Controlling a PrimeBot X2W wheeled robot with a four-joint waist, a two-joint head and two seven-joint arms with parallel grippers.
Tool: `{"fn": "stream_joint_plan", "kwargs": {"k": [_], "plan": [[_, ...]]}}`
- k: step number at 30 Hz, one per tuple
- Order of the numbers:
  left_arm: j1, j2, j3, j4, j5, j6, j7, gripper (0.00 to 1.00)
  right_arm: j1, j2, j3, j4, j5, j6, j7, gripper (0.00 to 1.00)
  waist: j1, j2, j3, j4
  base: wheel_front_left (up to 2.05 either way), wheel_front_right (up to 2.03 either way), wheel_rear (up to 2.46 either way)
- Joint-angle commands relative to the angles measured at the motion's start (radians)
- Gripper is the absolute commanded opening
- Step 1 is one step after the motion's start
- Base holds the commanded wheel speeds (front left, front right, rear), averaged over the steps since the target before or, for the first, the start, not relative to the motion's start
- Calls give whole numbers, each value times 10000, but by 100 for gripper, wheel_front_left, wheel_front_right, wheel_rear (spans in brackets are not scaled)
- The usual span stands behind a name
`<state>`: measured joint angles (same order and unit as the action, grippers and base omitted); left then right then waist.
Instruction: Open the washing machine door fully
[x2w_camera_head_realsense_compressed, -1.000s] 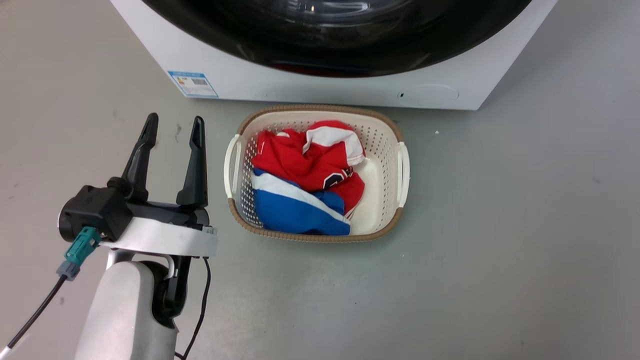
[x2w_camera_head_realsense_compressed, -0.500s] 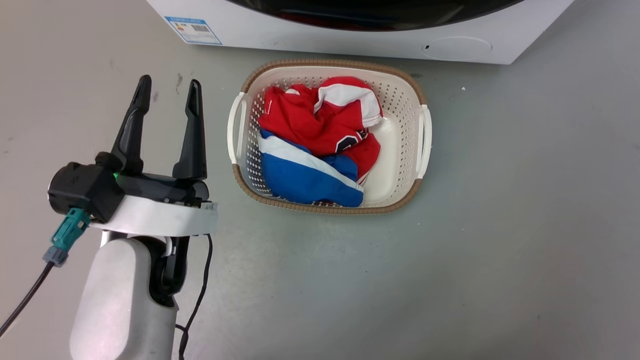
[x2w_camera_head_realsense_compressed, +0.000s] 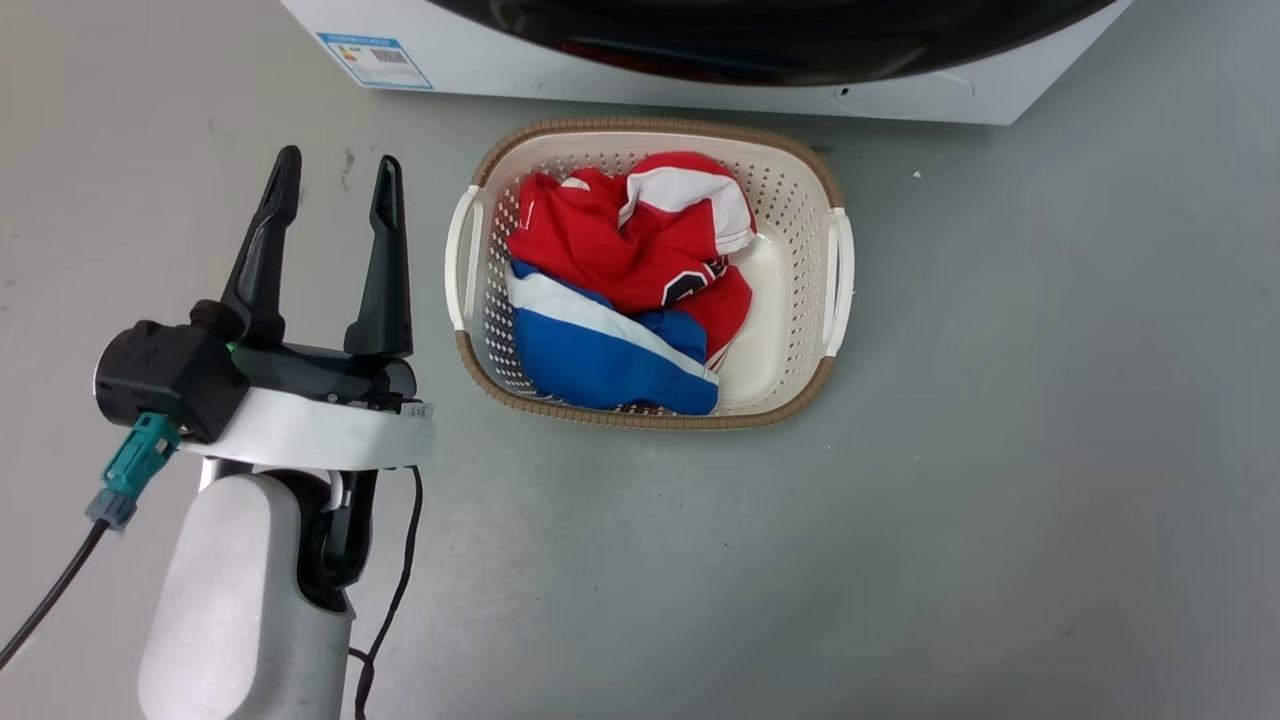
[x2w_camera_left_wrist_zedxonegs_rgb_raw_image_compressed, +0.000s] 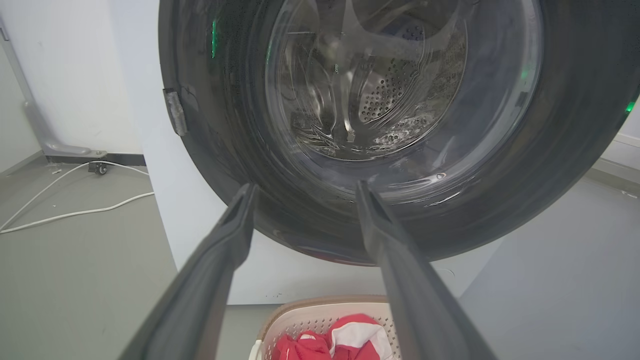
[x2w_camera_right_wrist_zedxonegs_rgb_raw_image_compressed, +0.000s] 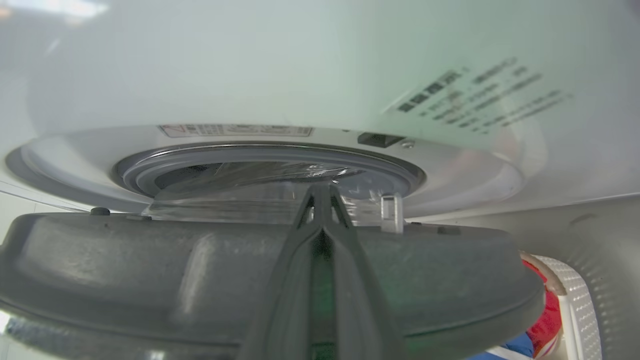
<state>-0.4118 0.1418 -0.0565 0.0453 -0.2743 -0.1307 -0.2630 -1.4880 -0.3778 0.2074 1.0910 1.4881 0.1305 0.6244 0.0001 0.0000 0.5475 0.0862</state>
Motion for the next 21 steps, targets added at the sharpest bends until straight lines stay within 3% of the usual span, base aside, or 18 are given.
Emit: {"fn": "stream_joint_plan", "kwargs": {"k": [1,10,21], "plan": [[-27,24,-6,45,59,-1,-23,100,347,246,81,-79,120,4,335,0,-1,0,-147,-76,0,0,0],[382,19,-74,331,71,-1,-23,100,1815,403,404,-1043,182,6,1574,0,-1,0,-1041,-383,0,0,0],[1217,-54,-45,659,138,-1,-23,100,4637,586,696,-3374,546,4,2582,0,-1,0,-2265,-585,0,0,0]]}}
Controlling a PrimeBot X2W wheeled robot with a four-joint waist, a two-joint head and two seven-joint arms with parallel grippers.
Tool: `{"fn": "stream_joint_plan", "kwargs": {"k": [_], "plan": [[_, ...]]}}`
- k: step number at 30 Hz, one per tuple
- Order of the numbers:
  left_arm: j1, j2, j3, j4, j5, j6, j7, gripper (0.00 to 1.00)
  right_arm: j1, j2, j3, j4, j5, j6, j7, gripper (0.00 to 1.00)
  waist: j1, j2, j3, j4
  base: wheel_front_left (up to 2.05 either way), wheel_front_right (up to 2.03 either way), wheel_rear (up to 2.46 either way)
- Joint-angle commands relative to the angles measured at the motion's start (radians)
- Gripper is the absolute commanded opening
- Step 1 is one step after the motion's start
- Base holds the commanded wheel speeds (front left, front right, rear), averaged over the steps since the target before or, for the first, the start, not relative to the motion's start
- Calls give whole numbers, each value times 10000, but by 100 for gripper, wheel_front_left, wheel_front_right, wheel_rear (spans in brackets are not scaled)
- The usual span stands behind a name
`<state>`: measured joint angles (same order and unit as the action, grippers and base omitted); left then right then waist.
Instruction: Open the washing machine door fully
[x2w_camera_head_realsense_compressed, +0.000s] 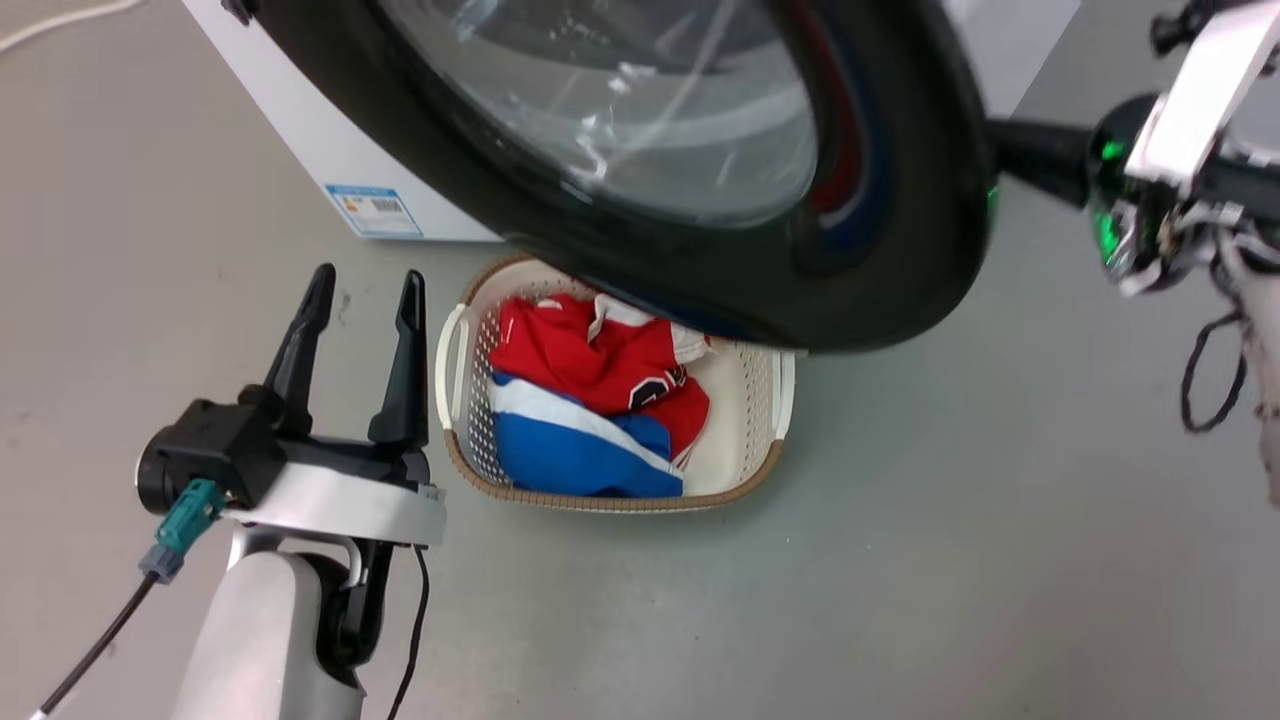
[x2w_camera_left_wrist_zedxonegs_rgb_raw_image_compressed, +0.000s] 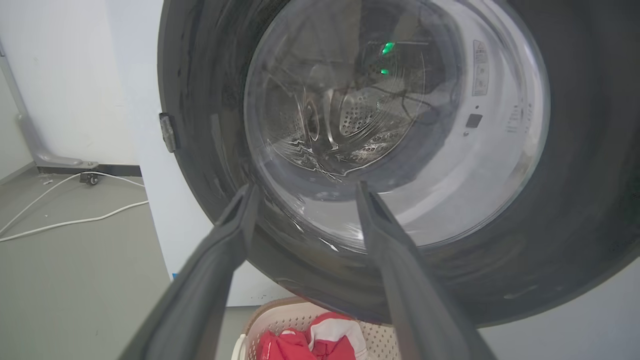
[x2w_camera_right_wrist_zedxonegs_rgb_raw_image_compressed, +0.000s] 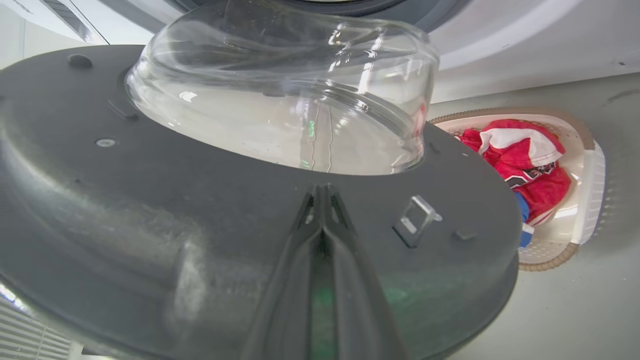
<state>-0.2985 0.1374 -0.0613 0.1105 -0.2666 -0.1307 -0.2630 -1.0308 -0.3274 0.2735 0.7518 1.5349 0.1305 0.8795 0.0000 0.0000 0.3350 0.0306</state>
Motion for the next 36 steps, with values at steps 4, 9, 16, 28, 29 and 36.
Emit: {"fn": "stream_joint_plan", "kwargs": {"k": [4,9,16,28,29,36], "plan": [[316,-28,-14,99,73,-1,-23,100,1057,215,187,-918,163,4,234,0,0,0,-500,-33,0,0,0],[520,-18,-82,201,89,-1,-23,100,2146,382,429,-2084,51,4,243,0,0,0,-863,13,0,0,0],[743,46,-266,373,97,-1,-23,100,3376,898,824,-3346,64,4,296,0,0,0,-1295,180,0,0,0],[1008,178,-617,637,94,-1,-23,100,4713,1712,1215,-4138,7,4,18,0,0,0,-1751,374,0,0,0],[1030,182,-643,644,96,-1,-23,100,4767,1771,1228,-4160,-20,4,-38,0,0,0,-1784,388,0,0,0],[1201,226,-764,699,123,-1,-23,100,5158,2091,1062,-4202,-121,4,-569,0,0,0,-2004,462,0,0,0]]}}
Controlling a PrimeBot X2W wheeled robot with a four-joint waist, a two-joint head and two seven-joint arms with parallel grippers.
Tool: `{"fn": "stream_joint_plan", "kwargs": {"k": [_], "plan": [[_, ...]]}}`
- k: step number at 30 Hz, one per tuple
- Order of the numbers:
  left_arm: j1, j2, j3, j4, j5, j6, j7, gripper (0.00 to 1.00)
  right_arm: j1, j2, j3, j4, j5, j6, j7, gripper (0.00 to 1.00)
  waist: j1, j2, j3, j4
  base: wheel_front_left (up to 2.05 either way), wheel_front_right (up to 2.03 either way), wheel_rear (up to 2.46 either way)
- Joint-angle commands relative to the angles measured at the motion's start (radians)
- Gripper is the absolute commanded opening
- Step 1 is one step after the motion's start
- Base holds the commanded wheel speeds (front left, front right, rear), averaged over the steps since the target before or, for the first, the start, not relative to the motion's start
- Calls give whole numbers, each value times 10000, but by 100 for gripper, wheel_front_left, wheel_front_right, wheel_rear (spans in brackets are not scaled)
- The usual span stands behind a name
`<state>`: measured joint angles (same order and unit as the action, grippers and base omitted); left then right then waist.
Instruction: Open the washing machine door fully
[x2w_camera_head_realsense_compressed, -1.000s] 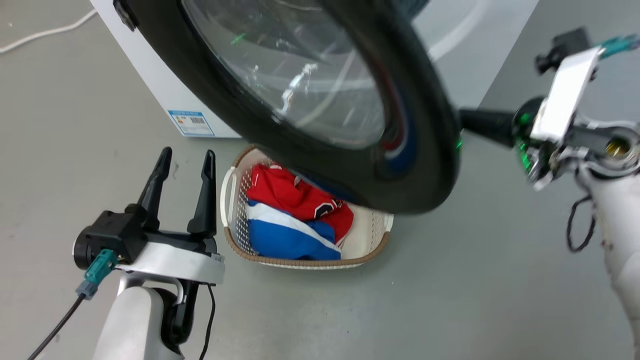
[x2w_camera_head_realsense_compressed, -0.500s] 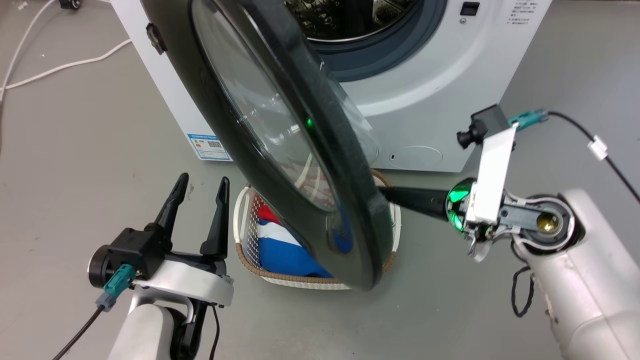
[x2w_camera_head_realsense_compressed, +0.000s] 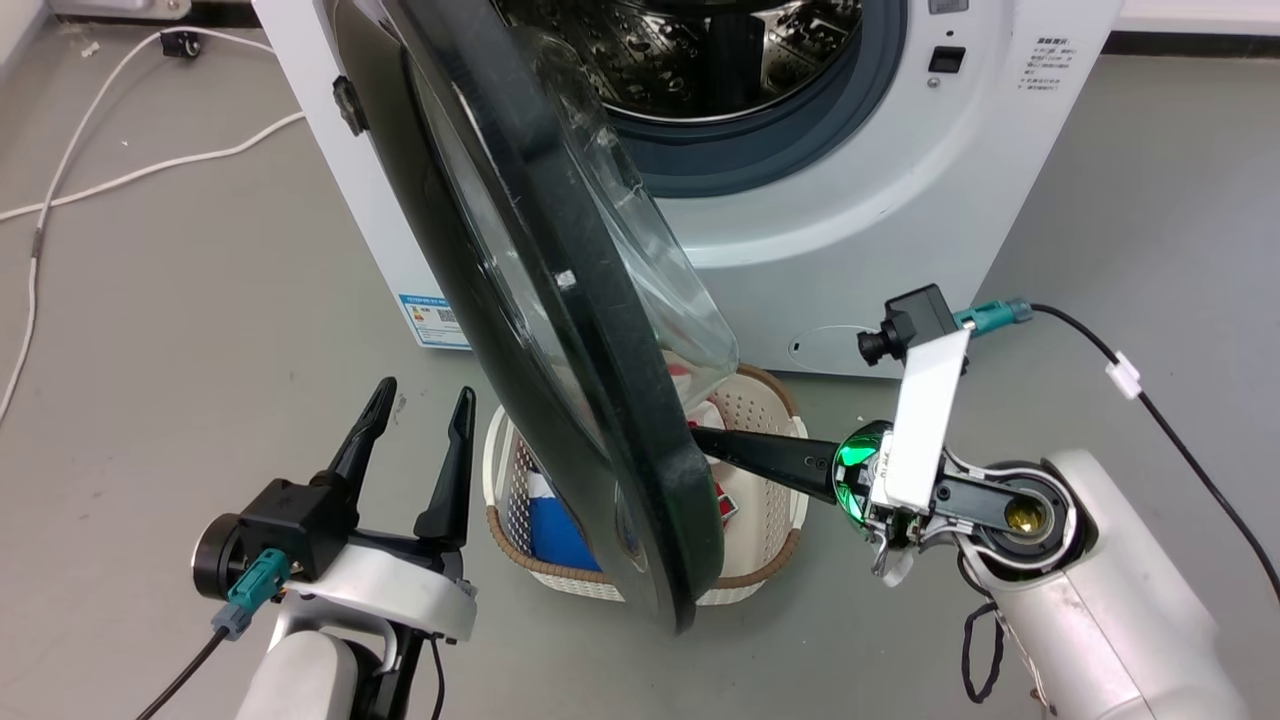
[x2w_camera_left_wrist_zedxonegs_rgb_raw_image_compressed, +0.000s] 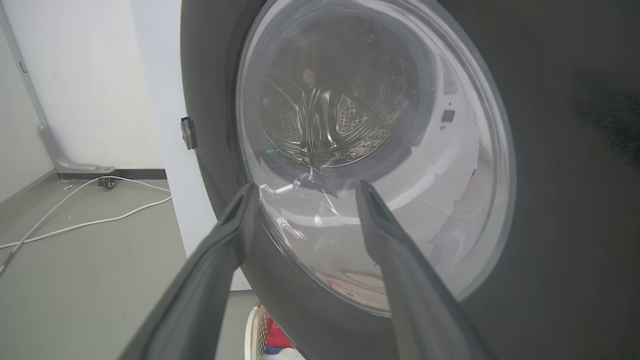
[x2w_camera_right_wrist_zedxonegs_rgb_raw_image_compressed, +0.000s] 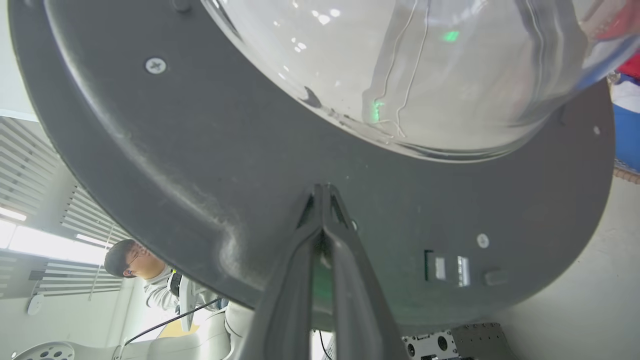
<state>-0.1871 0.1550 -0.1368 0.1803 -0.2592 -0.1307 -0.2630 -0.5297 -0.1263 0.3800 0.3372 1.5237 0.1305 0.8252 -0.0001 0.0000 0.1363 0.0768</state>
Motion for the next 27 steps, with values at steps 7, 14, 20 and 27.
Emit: {"fn": "stream_joint_plan", "kwargs": {"k": [7,14,20,27], "plan": [[230,92,-193,129,64,-1,-23,100,1009,7,-924,-668,-497,3,-1818,0,1,0,-301,29,0,0,0],[357,133,-197,199,77,-1,-23,100,2253,2,-2188,-1331,-736,4,-3745,0,1,0,-438,-37,0,0,0],[457,167,35,250,104,-1,-23,100,3566,-61,-3223,-1780,-1853,4,-6017,47,1,0,-539,-124,0,0,0],[587,182,291,251,132,-1,-23,100,4687,-145,-3786,-2356,-3457,4,-7894,100,1,0,-648,-213,0,0,0]]}}
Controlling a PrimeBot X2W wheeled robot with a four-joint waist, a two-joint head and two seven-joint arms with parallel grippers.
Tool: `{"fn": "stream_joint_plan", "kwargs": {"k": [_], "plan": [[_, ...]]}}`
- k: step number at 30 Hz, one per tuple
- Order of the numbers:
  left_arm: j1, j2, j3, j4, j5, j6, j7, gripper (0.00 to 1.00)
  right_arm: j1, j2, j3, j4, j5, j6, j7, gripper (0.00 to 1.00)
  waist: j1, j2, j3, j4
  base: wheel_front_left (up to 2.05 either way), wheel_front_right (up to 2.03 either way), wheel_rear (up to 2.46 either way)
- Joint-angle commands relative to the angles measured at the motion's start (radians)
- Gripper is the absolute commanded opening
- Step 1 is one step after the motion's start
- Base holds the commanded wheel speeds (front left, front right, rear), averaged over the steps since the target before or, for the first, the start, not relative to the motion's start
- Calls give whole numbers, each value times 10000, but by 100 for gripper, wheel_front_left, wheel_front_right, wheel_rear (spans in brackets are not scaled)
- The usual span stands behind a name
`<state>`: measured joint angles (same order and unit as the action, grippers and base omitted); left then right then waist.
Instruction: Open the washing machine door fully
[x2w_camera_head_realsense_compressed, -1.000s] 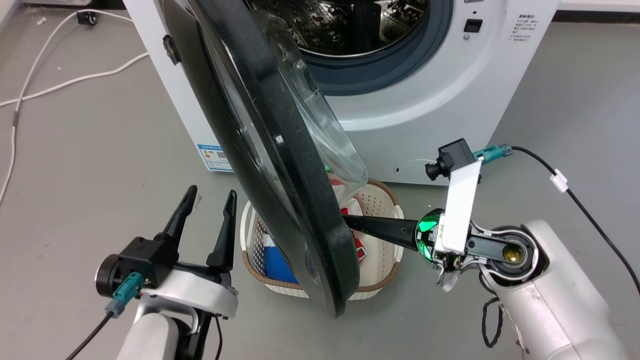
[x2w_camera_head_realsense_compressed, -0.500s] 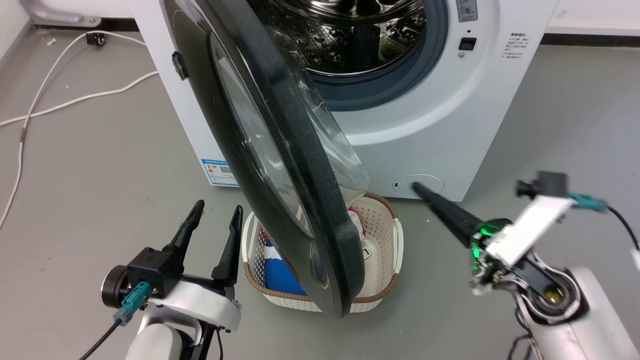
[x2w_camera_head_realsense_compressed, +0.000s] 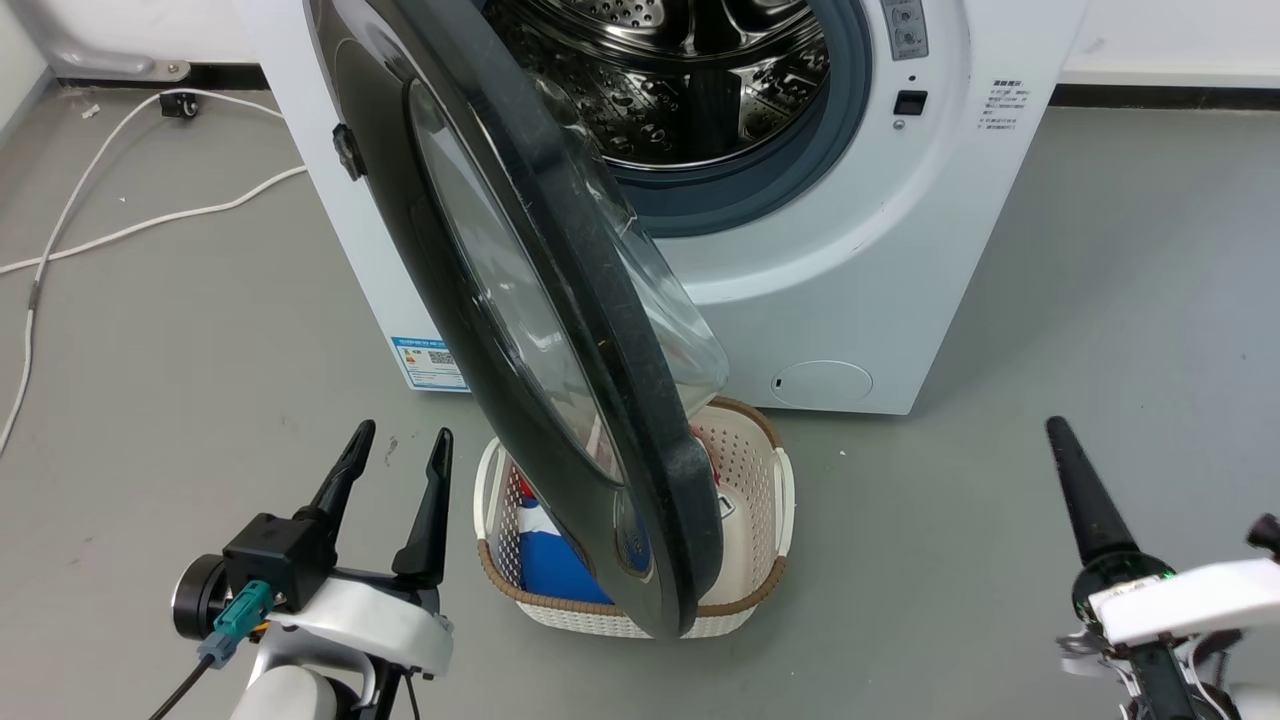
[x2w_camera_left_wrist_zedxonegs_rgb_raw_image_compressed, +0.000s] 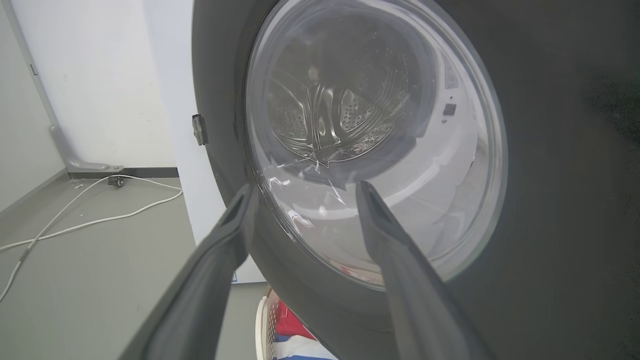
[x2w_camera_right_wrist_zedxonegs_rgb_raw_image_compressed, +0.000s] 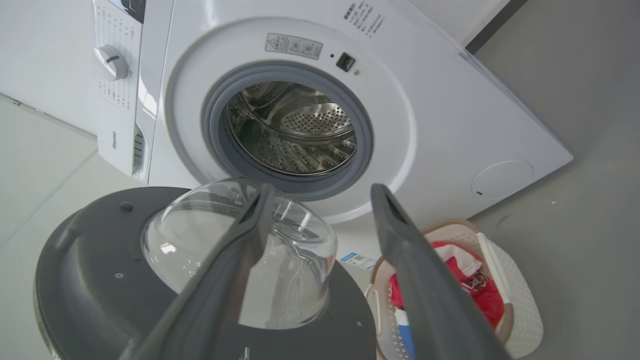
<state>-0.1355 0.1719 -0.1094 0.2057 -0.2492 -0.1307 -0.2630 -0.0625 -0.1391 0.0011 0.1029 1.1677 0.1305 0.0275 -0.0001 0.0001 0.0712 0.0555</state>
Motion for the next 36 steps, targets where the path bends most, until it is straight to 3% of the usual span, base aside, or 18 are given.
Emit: {"fn": "stream_joint_plan", "kwargs": {"k": [1,4,8,13,16,20,36], "plan": [[86,16,47,-5,42,-1,-23,100,128,-82,-50,-92,-293,4,-180,100,1,-1,-1,-9,0,0,0],[105,30,106,-29,76,-1,-23,100,423,-340,-277,-303,-2015,3,-1042,100,1,-1,0,-30,0,0,0],[179,41,199,-41,81,-1,-23,100,710,-367,-1057,-545,-5493,3,-2020,100,1,-1,-42,-70,0,0,0],[289,88,255,-14,107,-1,-23,100,1058,242,-2008,-1588,-9185,3,-1866,100,1,-1,-166,-132,0,0,0],[392,132,269,20,121,-1,-23,100,1289,528,-2005,-2254,-10506,1,-1593,100,1,-1,-252,-162,0,0,0],[479,176,285,83,138,-1,-23,100,1598,742,-1630,-2572,-11167,1,-1319,100,1,-1,-373,-167,0,0,0],[546,243,424,253,202,-1,-23,100,1779,901,-924,-1866,-10783,1,-1320,100,1,-1,-470,-171,0,0,0]]}}
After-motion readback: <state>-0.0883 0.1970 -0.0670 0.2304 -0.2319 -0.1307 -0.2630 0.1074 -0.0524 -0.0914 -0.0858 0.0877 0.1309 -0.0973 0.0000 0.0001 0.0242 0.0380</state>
